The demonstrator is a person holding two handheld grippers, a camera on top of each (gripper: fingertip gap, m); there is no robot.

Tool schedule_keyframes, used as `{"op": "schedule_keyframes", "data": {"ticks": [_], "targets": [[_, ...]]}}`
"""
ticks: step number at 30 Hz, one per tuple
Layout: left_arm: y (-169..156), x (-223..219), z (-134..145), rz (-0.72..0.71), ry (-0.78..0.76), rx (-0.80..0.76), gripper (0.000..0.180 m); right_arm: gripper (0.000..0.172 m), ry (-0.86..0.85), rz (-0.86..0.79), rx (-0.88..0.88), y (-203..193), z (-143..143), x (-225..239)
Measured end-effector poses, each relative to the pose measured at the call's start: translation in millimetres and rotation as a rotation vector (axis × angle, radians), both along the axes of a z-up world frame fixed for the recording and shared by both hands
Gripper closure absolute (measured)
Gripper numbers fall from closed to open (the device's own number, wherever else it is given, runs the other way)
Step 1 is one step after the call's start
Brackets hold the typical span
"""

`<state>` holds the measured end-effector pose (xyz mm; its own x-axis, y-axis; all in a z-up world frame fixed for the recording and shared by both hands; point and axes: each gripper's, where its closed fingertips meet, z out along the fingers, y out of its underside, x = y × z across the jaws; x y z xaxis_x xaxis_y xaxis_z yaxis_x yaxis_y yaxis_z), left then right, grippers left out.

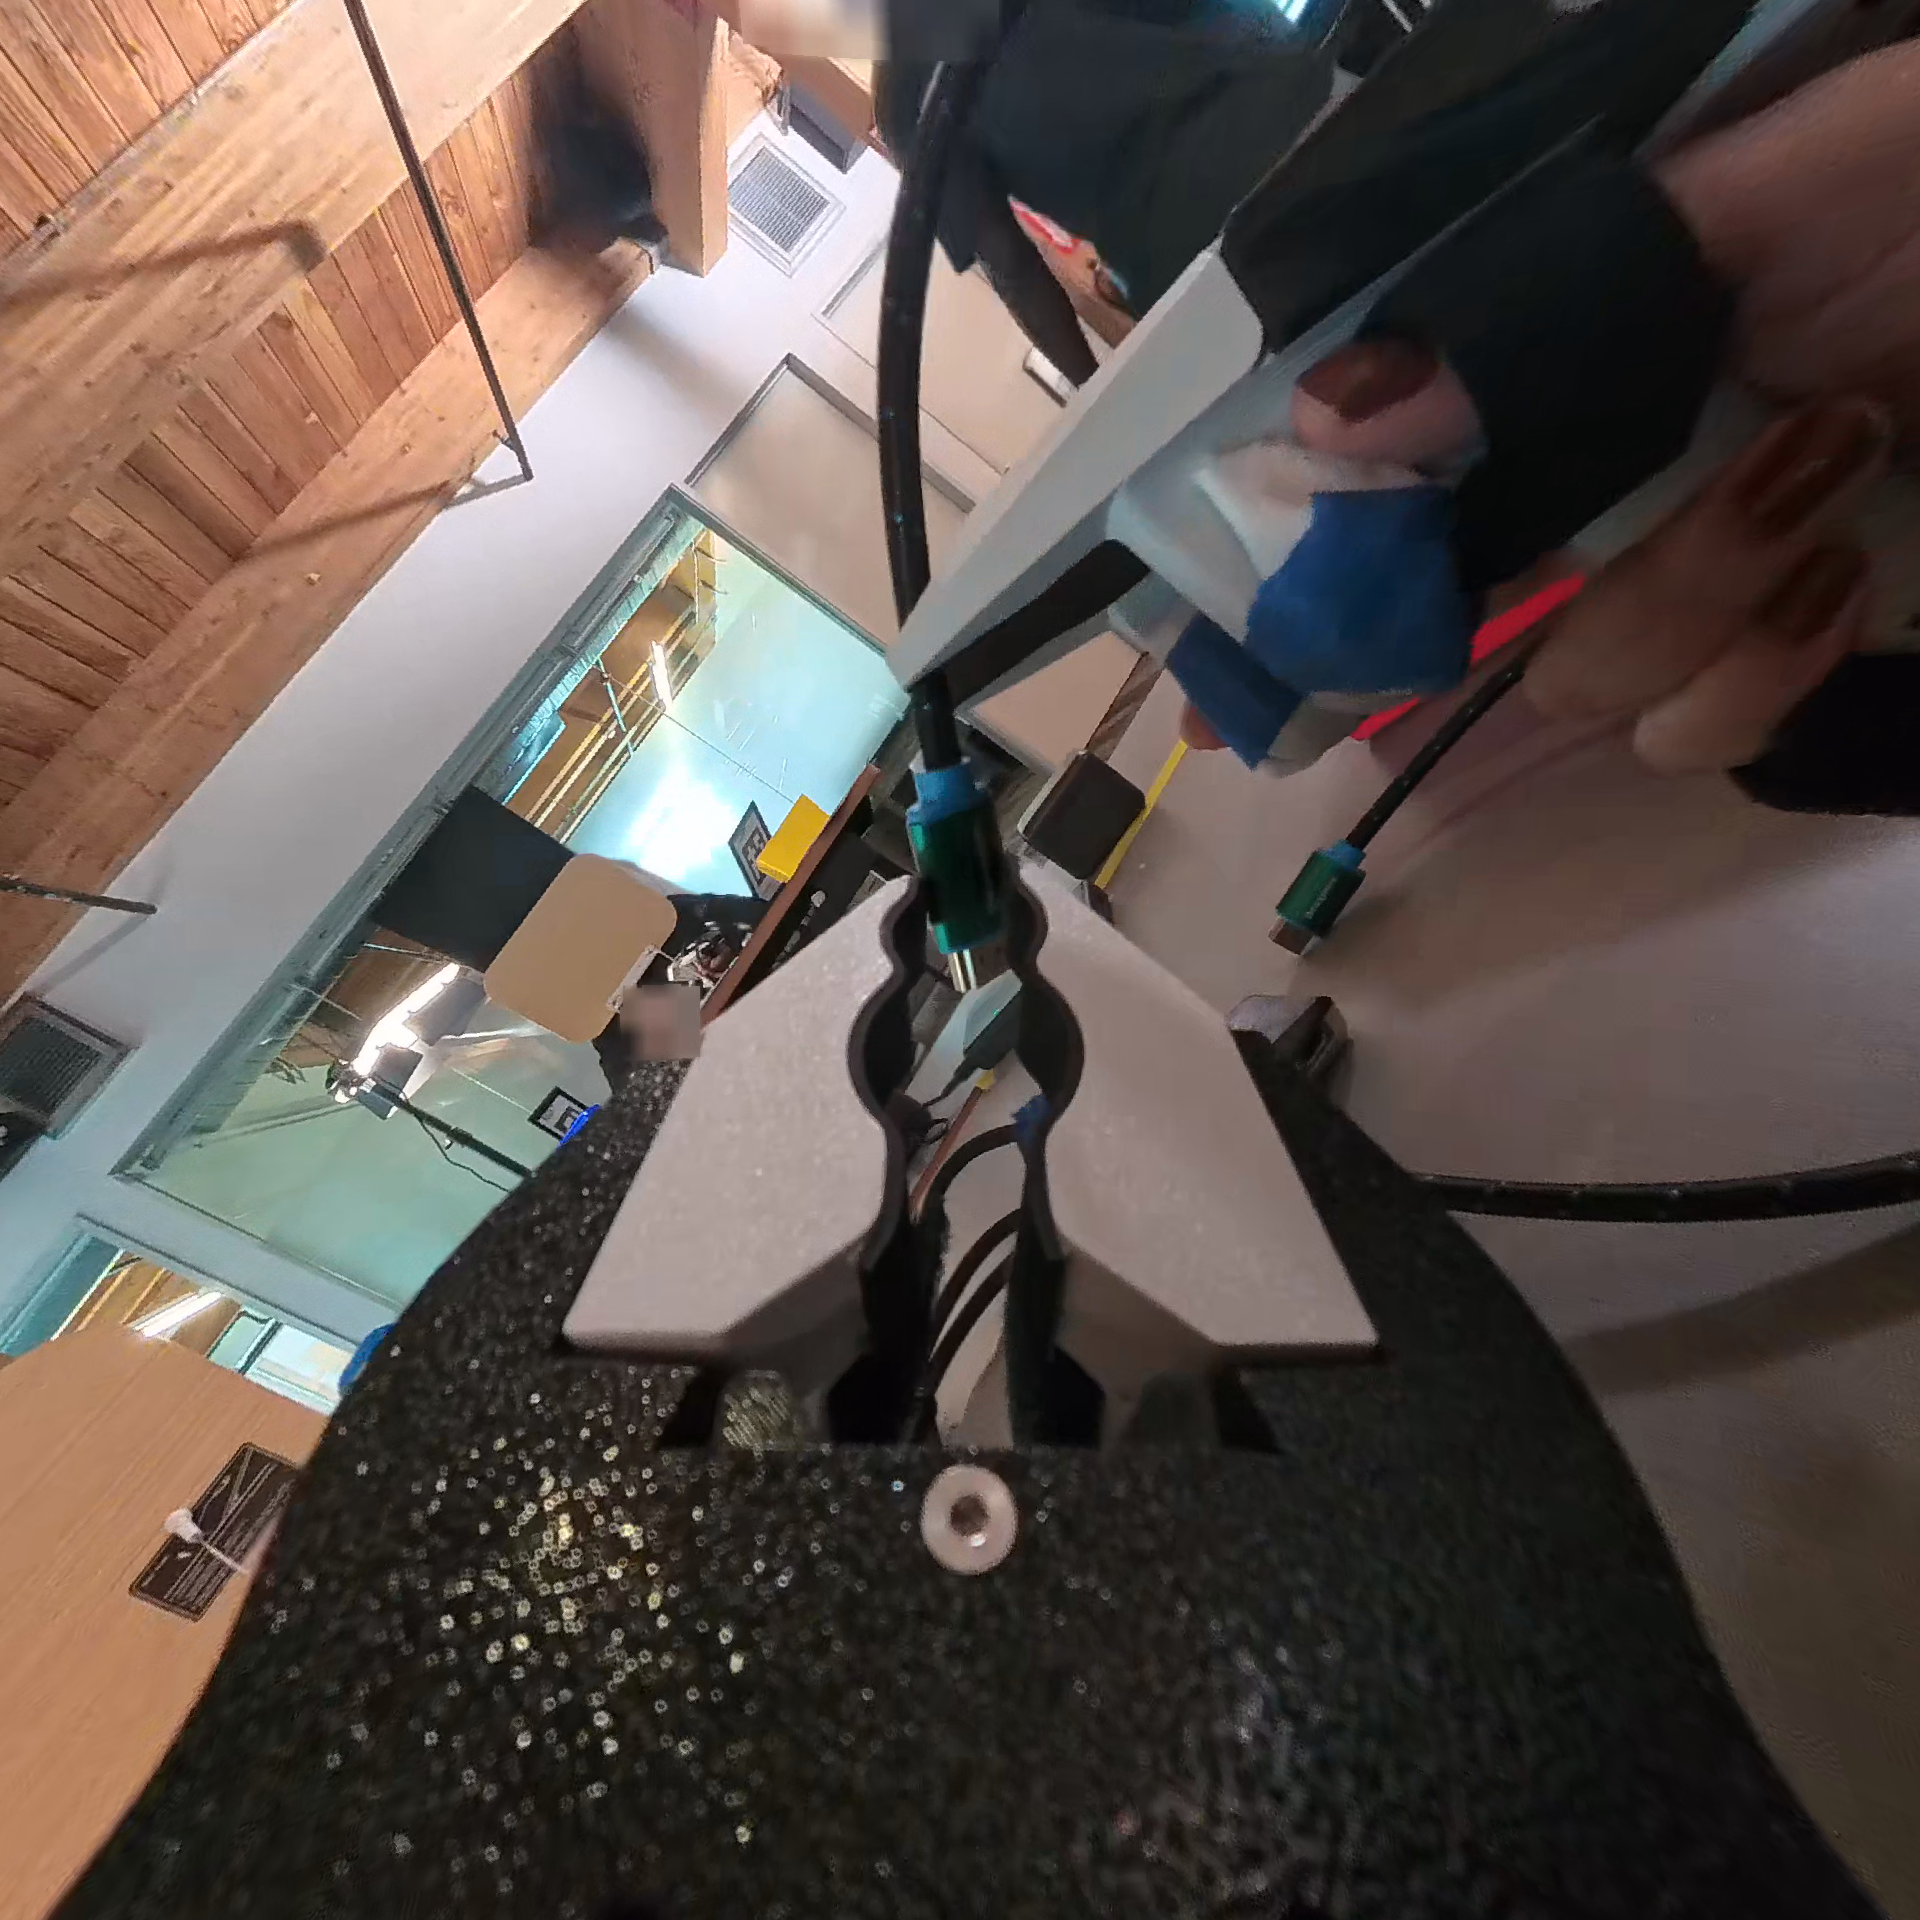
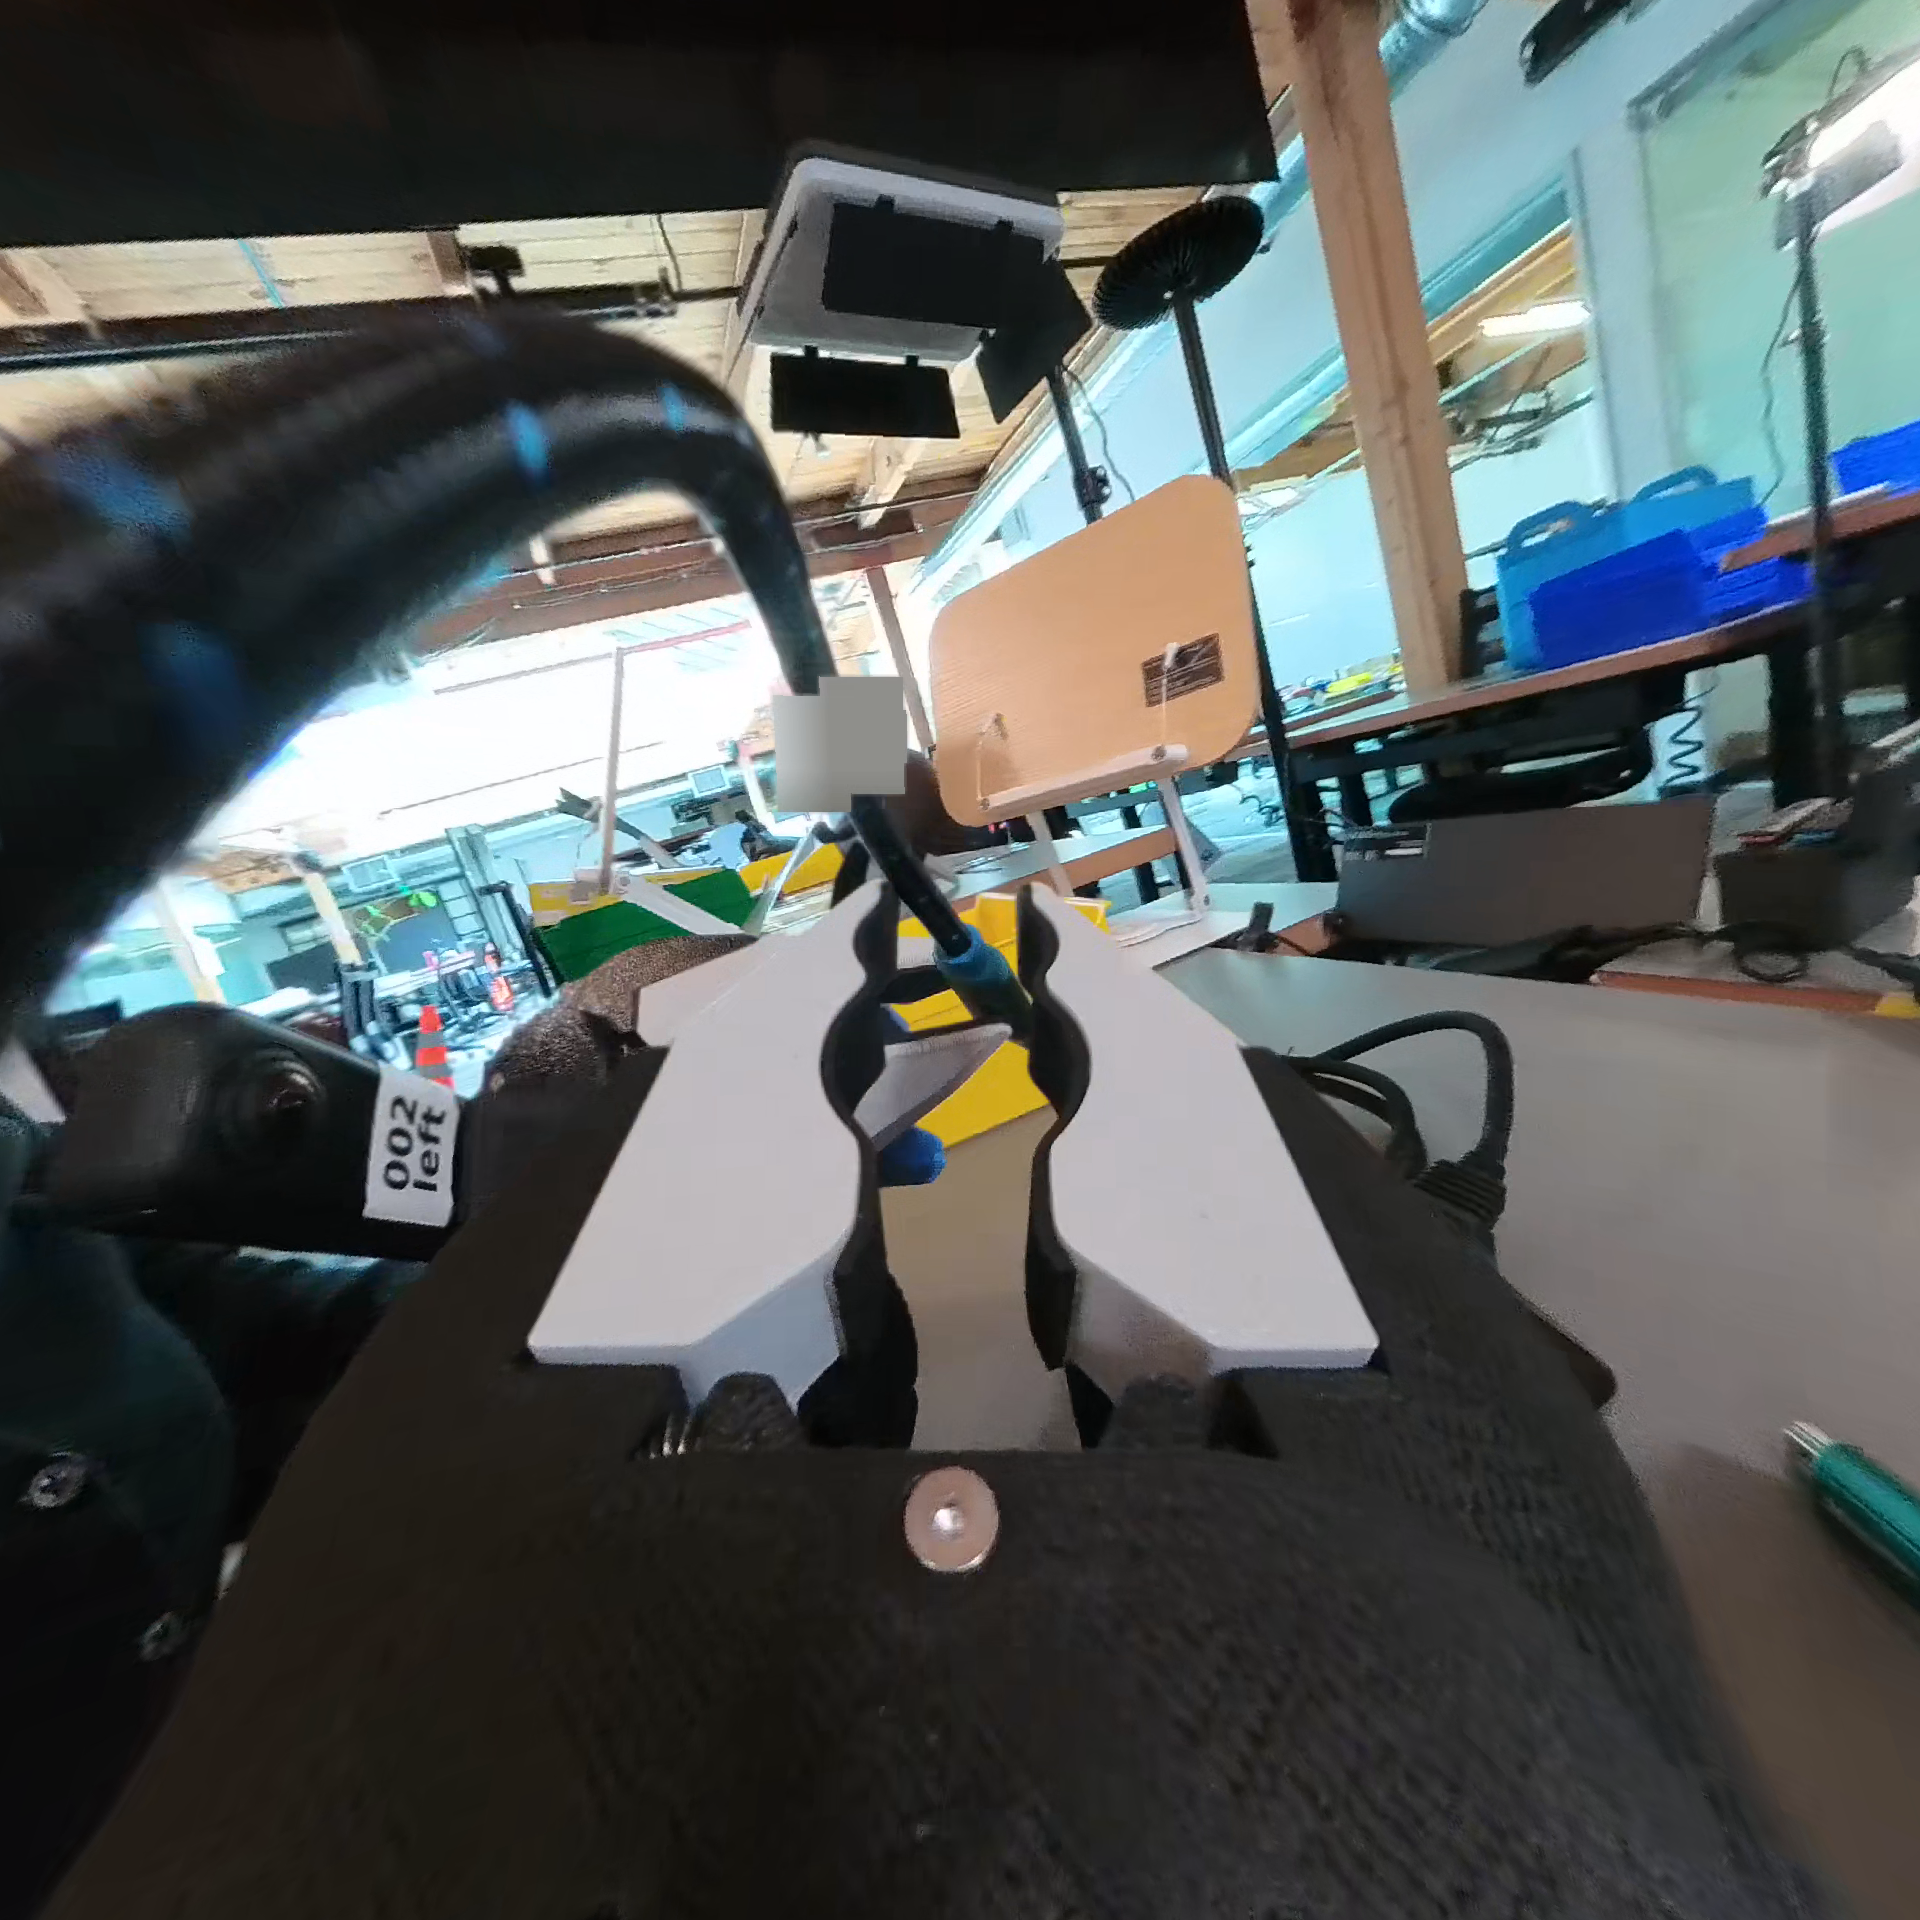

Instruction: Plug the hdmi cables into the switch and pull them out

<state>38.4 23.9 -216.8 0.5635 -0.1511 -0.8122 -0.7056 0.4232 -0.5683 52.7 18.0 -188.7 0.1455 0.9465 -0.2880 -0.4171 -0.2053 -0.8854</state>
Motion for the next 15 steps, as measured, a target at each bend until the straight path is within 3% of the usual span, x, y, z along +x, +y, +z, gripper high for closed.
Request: {"op": "schedule_keyframes", "data": {"ticks": [5,15], "targets": [[-0.5,2.4,-3.9,-0.027,-0.002,-0.02,0.168,0.164,0.008,0.0,0.04,-5.1,1.1,-0.4],[-6.0,5.2,-11.9,-0.141,-0.035,-0.086,0.168,0.164,-0.065,-0.001,0.211,-16.7,-2.1,-4.7]]}}
